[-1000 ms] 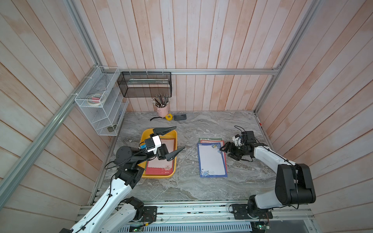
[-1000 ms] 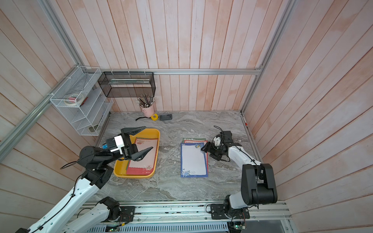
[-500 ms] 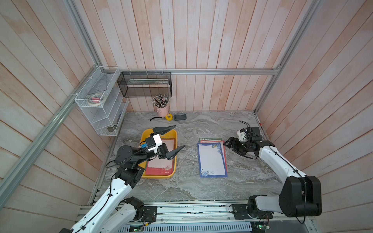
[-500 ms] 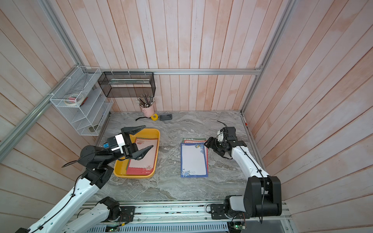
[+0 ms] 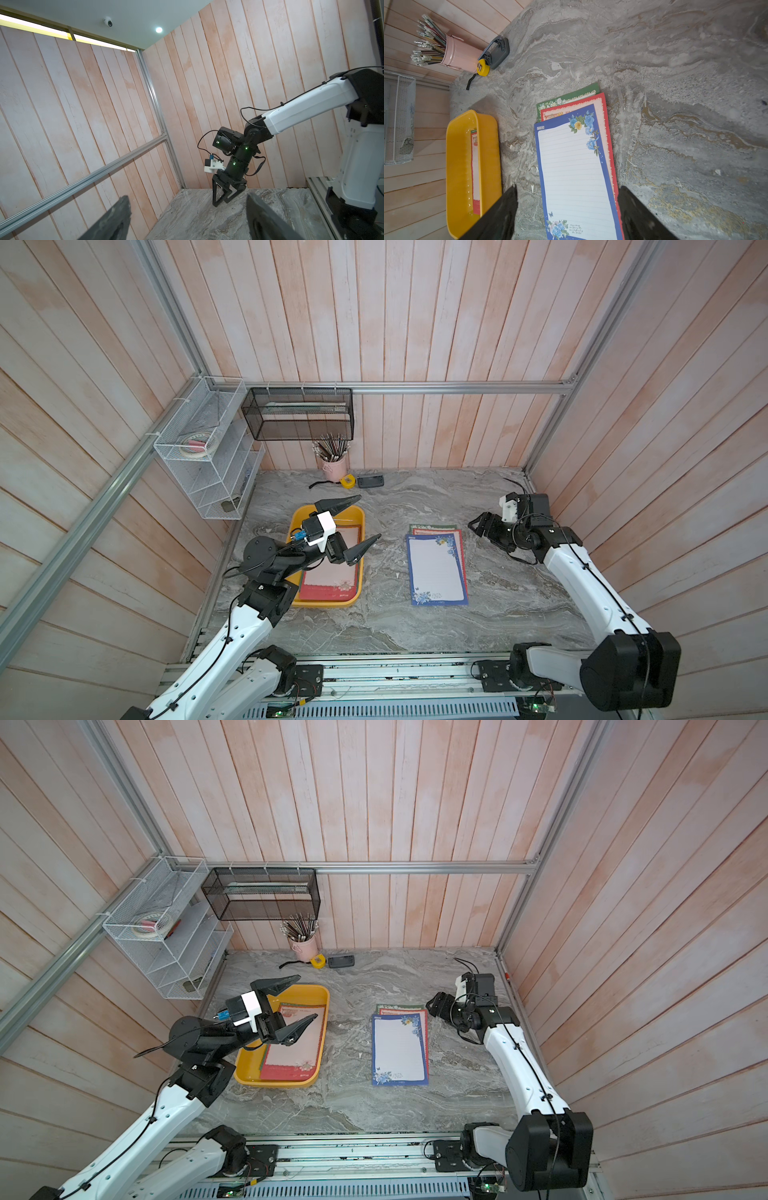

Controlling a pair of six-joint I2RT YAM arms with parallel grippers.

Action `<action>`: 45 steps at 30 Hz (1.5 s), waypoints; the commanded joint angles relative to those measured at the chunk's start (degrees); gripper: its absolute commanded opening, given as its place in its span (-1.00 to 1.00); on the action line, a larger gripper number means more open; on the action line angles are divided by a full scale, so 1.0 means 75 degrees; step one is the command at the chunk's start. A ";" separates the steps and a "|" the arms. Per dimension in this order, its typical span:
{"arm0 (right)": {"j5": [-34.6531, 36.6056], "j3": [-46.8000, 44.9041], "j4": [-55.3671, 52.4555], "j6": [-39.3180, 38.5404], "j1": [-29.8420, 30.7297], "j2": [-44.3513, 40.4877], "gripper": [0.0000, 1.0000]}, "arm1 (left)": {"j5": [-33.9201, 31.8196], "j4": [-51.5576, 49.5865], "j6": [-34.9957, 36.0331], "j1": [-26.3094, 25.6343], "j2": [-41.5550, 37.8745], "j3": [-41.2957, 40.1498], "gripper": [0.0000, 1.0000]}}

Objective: Take out the stationery paper from the storage box
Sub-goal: Pick up the stationery paper from the storage box.

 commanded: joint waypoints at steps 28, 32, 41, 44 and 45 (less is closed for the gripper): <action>0.1194 0.1034 0.2303 0.0598 0.3821 0.0958 0.24 | -0.1605 -0.1477 0.0452 -0.0017 0.0388 0.0979 0.76; 0.1178 0.0989 0.2543 0.0730 0.4008 0.1067 0.24 | -0.1797 -0.1788 0.0506 -0.0026 0.0343 0.1066 0.76; 0.1148 0.0982 0.2924 0.0867 0.4394 0.1332 0.23 | -0.2602 -0.2423 0.0499 0.0157 0.0196 0.1023 0.76; 0.1146 0.1057 0.2964 0.0872 0.4496 0.1493 0.23 | -0.2920 -0.2761 0.0230 0.0466 0.0236 0.1033 0.76; 0.1144 0.1117 0.2961 0.0873 0.4534 0.1552 0.23 | -0.3020 -0.2859 0.0092 0.0622 0.0256 0.1033 0.76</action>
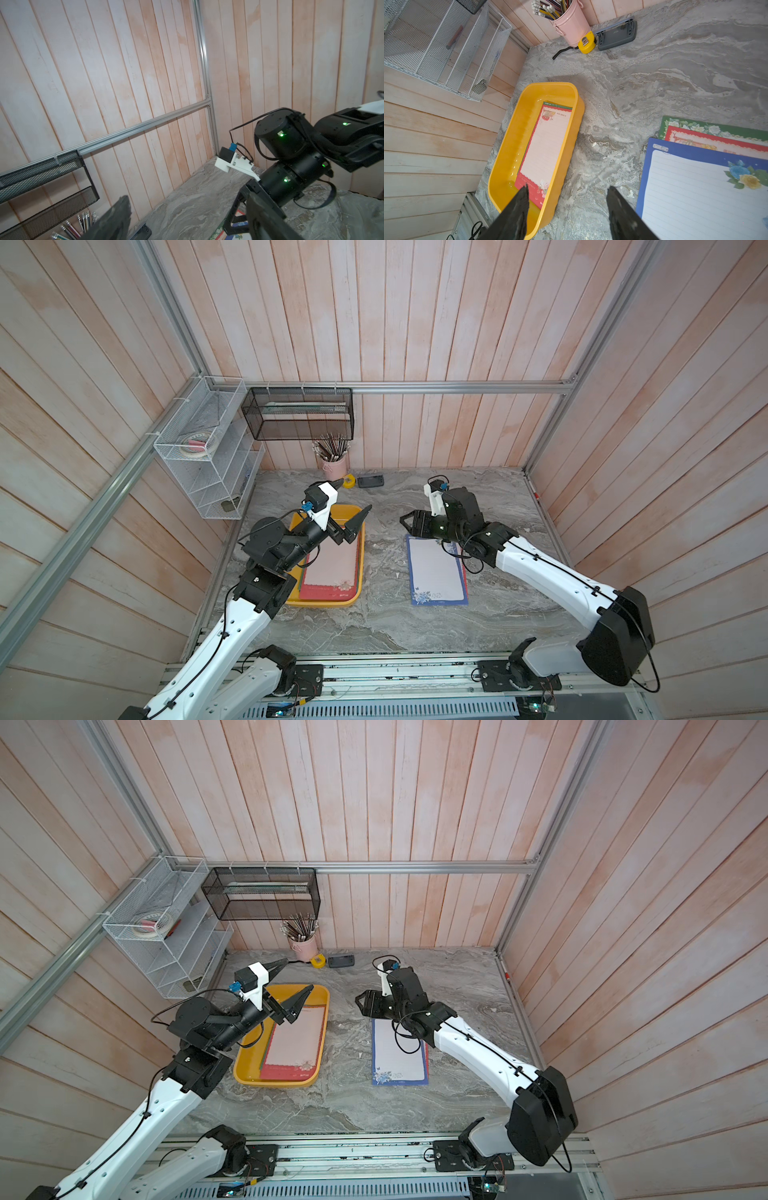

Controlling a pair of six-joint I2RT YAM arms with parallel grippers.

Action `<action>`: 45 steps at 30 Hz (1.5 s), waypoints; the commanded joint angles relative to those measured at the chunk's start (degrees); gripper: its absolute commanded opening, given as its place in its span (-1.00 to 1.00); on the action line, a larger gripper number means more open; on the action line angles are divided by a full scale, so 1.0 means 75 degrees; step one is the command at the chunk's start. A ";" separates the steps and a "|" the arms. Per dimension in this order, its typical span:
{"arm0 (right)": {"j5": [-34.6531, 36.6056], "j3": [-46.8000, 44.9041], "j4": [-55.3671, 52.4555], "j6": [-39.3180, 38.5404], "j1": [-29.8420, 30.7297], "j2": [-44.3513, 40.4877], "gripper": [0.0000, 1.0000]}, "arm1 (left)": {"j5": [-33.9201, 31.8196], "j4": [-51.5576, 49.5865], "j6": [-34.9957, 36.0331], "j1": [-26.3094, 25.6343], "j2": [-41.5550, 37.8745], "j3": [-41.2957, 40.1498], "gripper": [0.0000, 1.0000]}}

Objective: Take out the stationery paper from the storage box
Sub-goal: Pick up the stationery paper from the storage box.

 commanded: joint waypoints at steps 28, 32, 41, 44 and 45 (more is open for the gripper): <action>-0.0771 0.0765 0.1175 0.0825 0.1264 0.2159 0.15 | -0.0067 -0.3374 -0.2417 0.2617 0.2878 0.0901 0.50; -0.0872 0.0875 0.1173 0.0842 0.1276 0.2403 0.15 | -0.0090 -0.3452 -0.2242 0.2836 0.3210 0.0771 0.36; -0.0960 0.0972 0.1229 0.0897 0.1282 0.2788 0.14 | 0.0081 -0.4046 -0.2153 0.3191 0.4296 0.1129 0.23; -0.1005 0.0873 0.1337 0.0990 0.1300 0.2841 0.14 | -0.0033 -0.4215 -0.2139 0.3187 0.4539 0.1191 0.22; -0.1030 0.0839 0.1376 0.1005 0.1300 0.2859 0.13 | -0.0124 -0.4306 -0.2135 0.3188 0.4658 0.1239 0.20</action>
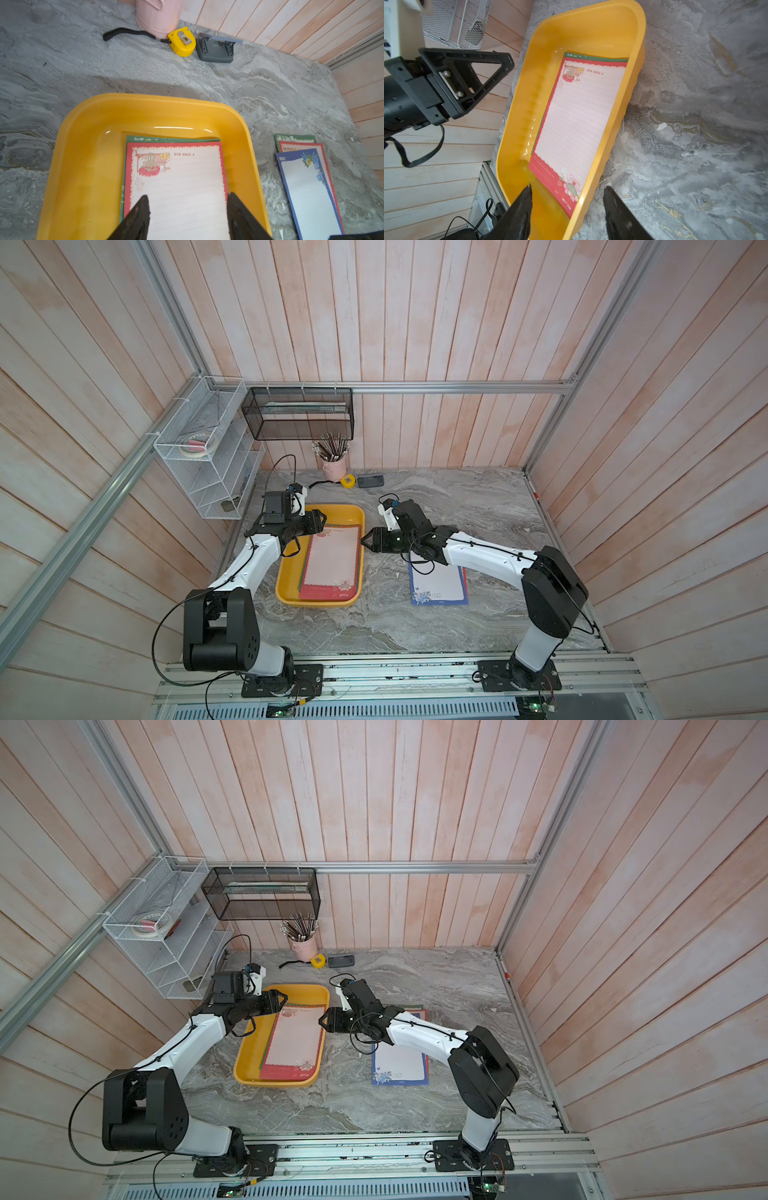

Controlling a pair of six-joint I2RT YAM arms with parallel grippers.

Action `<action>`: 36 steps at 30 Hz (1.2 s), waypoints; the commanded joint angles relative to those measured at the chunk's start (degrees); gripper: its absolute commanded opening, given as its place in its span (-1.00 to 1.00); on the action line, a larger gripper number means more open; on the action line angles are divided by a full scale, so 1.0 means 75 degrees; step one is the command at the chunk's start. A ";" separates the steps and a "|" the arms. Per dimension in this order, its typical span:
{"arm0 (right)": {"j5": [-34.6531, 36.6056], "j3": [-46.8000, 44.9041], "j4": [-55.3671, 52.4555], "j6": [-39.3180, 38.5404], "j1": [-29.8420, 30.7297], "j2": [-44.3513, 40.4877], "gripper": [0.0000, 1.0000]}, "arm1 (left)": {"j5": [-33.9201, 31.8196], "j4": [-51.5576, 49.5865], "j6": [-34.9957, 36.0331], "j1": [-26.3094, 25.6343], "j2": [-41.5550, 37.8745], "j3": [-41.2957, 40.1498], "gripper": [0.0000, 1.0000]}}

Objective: Take out the stationery paper from the storage box
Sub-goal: Pick up the stationery paper from the storage box.

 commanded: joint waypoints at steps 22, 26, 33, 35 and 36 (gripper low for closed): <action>-0.0446 -0.0010 0.0426 0.0349 0.0127 0.0544 0.12 | -0.0956 -0.1948 0.0330 0.0025 0.1902 0.1152 0.10; -0.0394 0.0006 0.0391 0.0385 0.0127 0.0664 0.05 | -0.1038 -0.2062 0.0338 0.0024 0.2006 0.1209 0.07; -0.0503 -0.0004 0.0427 0.0470 0.0138 0.0873 -0.04 | -0.1250 -0.2121 0.0379 0.0020 0.2087 0.1210 0.07; -0.0515 0.0008 0.0410 0.0486 0.0130 0.0896 -0.04 | -0.1279 -0.2155 0.0384 0.0015 0.2154 0.1227 0.07; -0.0515 0.0008 0.0405 0.0486 0.0138 0.0896 -0.04 | -0.1288 -0.2180 0.0384 0.0017 0.2190 0.1227 0.07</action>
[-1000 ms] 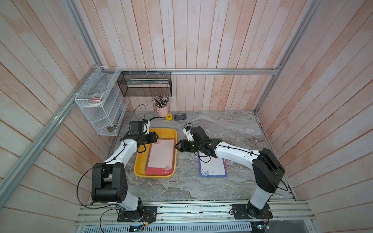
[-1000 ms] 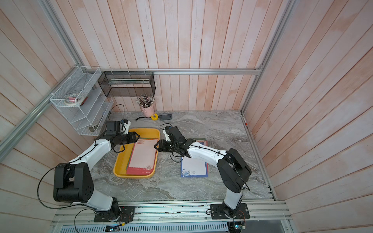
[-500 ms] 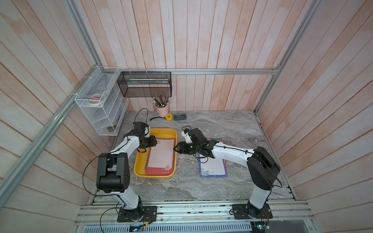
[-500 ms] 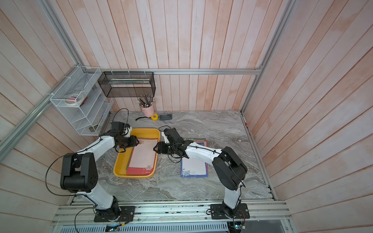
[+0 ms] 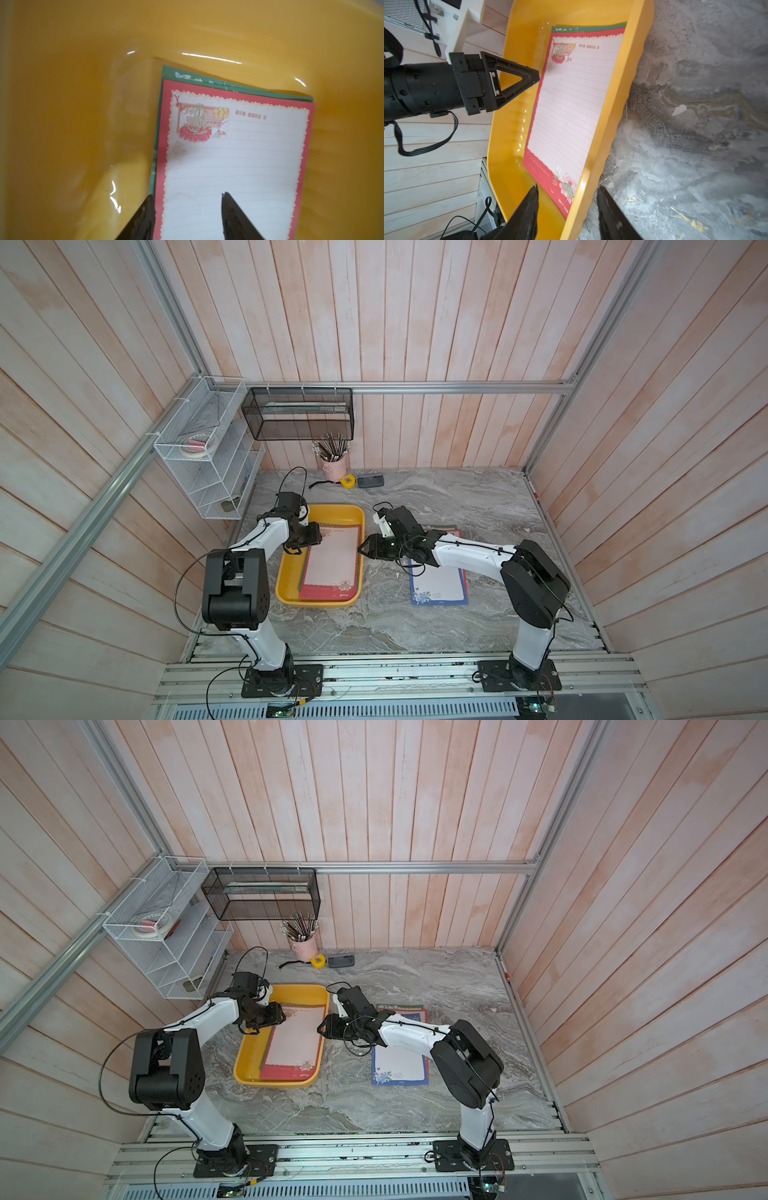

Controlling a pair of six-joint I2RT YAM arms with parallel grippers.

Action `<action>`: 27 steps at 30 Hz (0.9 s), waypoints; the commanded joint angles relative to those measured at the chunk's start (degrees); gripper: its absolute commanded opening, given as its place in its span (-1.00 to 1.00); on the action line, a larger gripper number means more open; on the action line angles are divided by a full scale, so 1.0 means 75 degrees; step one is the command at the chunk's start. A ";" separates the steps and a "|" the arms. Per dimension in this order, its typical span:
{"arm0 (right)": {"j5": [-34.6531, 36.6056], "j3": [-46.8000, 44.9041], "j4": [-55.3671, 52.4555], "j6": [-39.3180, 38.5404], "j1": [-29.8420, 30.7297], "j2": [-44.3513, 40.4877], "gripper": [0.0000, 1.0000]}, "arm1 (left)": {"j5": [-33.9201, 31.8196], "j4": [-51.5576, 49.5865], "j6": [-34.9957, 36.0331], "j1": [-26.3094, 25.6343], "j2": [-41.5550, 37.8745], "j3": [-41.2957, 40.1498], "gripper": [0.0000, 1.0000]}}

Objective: Take out the stationery paper from the storage box
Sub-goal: Pick up the stationery paper from the storage box.

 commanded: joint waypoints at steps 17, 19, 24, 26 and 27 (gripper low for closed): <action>-0.0171 0.0093 0.0057 0.0082 0.0081 0.0137 -0.04 | 0.0018 -0.0313 0.0078 -0.0010 0.0498 0.0271 0.06; -0.0178 0.0130 0.0027 0.0077 0.0076 0.0142 -0.04 | 0.0055 -0.0316 0.0089 -0.0022 0.0505 0.0275 0.03; -0.0188 0.0157 0.0020 0.0066 0.0081 0.0141 -0.04 | 0.0178 -0.0305 0.0090 -0.0069 0.0466 0.0281 -0.02; -0.0178 0.0170 0.0006 0.0071 0.0080 0.0142 -0.04 | 0.0212 -0.0299 0.0102 -0.0085 0.0443 0.0271 -0.04; -0.0187 0.0161 0.0001 0.0067 0.0080 0.0141 -0.04 | 0.0205 -0.0306 0.0102 -0.0092 0.0436 0.0286 -0.05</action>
